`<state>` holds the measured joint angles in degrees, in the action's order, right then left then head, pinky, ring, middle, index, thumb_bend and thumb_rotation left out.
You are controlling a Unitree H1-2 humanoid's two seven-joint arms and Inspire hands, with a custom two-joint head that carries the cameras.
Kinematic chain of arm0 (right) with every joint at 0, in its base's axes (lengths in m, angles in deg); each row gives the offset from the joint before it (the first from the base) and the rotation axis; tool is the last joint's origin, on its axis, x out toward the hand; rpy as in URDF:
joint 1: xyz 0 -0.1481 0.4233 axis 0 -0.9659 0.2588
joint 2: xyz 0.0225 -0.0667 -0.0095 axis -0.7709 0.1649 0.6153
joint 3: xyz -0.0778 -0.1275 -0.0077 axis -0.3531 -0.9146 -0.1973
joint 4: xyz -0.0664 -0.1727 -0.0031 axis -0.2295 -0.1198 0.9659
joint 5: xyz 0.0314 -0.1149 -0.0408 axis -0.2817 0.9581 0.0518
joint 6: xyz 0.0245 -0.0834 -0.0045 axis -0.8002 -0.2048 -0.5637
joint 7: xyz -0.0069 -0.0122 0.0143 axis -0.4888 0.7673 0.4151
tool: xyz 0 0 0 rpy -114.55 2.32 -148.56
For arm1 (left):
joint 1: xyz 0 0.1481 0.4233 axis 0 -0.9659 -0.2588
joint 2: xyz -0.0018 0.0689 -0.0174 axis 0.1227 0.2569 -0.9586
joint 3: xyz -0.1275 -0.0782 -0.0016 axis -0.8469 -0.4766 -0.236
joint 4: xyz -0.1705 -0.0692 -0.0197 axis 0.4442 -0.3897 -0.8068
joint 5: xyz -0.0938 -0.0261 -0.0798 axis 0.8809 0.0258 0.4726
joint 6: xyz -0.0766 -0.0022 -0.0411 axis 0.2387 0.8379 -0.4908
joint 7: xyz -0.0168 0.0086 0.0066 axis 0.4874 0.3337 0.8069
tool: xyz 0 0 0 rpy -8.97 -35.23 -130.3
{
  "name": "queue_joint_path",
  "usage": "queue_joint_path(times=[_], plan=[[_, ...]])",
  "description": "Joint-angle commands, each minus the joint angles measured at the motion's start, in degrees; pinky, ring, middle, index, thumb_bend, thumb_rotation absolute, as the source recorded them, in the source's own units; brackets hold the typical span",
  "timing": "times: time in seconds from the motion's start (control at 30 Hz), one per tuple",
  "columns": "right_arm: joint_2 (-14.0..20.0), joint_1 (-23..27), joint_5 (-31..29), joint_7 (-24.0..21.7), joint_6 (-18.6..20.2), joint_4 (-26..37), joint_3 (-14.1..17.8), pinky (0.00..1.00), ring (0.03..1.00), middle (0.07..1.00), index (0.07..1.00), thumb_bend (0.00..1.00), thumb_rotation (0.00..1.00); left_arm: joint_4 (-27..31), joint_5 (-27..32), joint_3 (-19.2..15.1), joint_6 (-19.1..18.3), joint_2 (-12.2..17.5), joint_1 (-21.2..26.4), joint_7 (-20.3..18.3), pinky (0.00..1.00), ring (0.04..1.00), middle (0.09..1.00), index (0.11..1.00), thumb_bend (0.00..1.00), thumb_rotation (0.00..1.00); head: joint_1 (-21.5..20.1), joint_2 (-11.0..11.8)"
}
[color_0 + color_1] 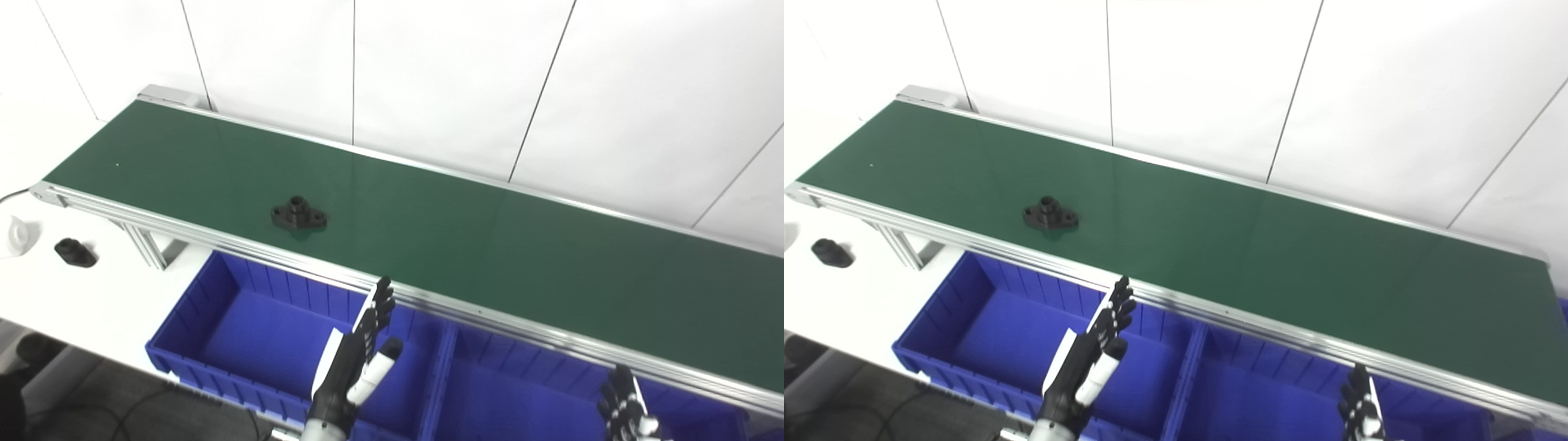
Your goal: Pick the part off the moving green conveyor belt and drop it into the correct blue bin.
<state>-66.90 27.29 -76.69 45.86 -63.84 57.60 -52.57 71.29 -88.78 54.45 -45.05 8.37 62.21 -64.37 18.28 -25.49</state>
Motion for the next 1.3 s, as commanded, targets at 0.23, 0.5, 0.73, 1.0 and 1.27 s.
queue_joint_path(times=[0.23, 0.5, 0.73, 1.0, 1.27], plan=[[-0.2, 0.5, -0.9, -1.0, -3.6, 0.8, 0.0, 1.0, 1.0, 1.0, 1.0, 0.77, 1.0, 0.3, 0.2, 0.0, 2.3, 0.0, 0.5, 0.3, 0.97, 0.968, 0.983, 1.0, 0.74, 0.9, -1.1, 0.6], [-0.2, 0.3, -1.0, -1.3, -4.1, 0.7, -0.3, 1.0, 1.0, 1.0, 1.0, 0.77, 1.0, 0.6, 0.6, 0.0, 2.7, 0.5, 0.2, -0.1, 0.98, 0.971, 0.99, 1.0, 0.74, 0.92, -2.1, 0.3], [-0.3, 0.2, -0.4, -1.2, -3.9, 1.2, -0.4, 1.0, 1.0, 1.0, 1.0, 0.78, 1.0, 1.1, 0.9, 0.1, 2.6, 0.9, 0.0, -0.2, 0.99, 0.965, 0.984, 1.0, 0.75, 0.92, -2.7, -0.7], [0.4, 0.8, 8.2, 1.3, -5.3, 3.5, -1.7, 0.95, 0.956, 0.983, 1.0, 0.73, 0.93, 4.6, 0.8, 0.0, -0.5, 2.1, 0.3, -1.1, 1.0, 0.979, 1.0, 1.0, 0.71, 0.97, -5.7, -6.4], [1.8, 1.8, 20.3, 5.1, -11.3, 5.5, -3.5, 0.86, 0.914, 0.944, 1.0, 0.71, 0.67, 7.2, 5.0, -0.9, -3.2, 3.2, 1.7, -2.3, 1.0, 0.992, 1.0, 1.0, 0.71, 0.94, -8.5, -9.3]])
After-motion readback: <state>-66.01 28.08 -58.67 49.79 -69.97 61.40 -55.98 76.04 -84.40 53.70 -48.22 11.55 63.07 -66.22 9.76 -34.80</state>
